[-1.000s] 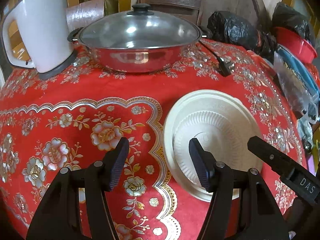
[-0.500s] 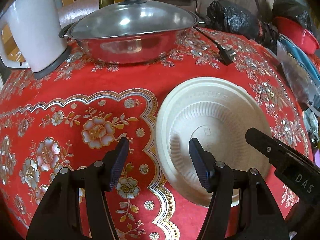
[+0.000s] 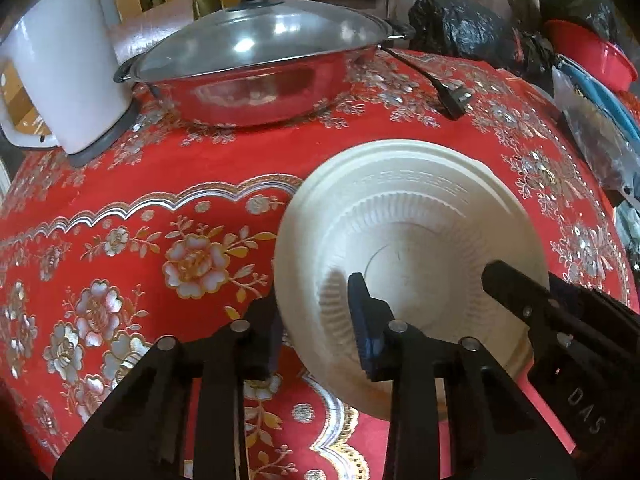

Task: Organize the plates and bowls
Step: 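Close both grippers on the rim of the cream plastic bowl, then lift the cream plastic bowl and carry it to the dish stack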

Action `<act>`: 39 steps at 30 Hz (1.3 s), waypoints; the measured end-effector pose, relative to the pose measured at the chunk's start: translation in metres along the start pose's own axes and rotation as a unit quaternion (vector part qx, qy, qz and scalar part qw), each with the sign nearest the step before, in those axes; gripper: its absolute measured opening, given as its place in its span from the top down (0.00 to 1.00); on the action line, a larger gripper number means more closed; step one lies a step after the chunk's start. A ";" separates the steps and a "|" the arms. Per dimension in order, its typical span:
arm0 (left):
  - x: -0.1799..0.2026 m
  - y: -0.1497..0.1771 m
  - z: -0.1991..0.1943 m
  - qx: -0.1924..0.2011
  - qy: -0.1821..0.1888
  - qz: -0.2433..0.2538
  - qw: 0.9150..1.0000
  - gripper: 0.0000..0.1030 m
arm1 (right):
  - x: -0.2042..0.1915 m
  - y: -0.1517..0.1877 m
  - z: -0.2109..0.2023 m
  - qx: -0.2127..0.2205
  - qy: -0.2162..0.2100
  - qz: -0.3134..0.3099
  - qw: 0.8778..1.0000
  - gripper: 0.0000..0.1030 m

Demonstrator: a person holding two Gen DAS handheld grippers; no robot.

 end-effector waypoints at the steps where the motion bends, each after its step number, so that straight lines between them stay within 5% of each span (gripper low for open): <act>1: -0.002 0.000 -0.001 0.001 0.001 -0.002 1.000 0.71 | -0.002 0.001 0.000 -0.001 0.006 -0.007 1.000 0.76; 21: -0.043 0.017 -0.062 0.043 -0.023 -0.014 0.999 0.71 | -0.050 0.025 -0.019 0.000 -0.004 -0.042 0.999 0.73; 39: -0.130 0.059 -0.116 0.059 -0.038 -0.081 0.994 0.71 | -0.140 0.046 -0.053 0.018 -0.030 -0.113 0.993 0.72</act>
Point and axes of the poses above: each gripper's, at about its wrist camera, not at the fingertips, and z roughly the way its jaws point, x to its right, y to its underside, the point moved 9 cm from there along z, roughly the way its jaws point, and after that the axes turned 3 degrees about -z, right-handed, at the moved point
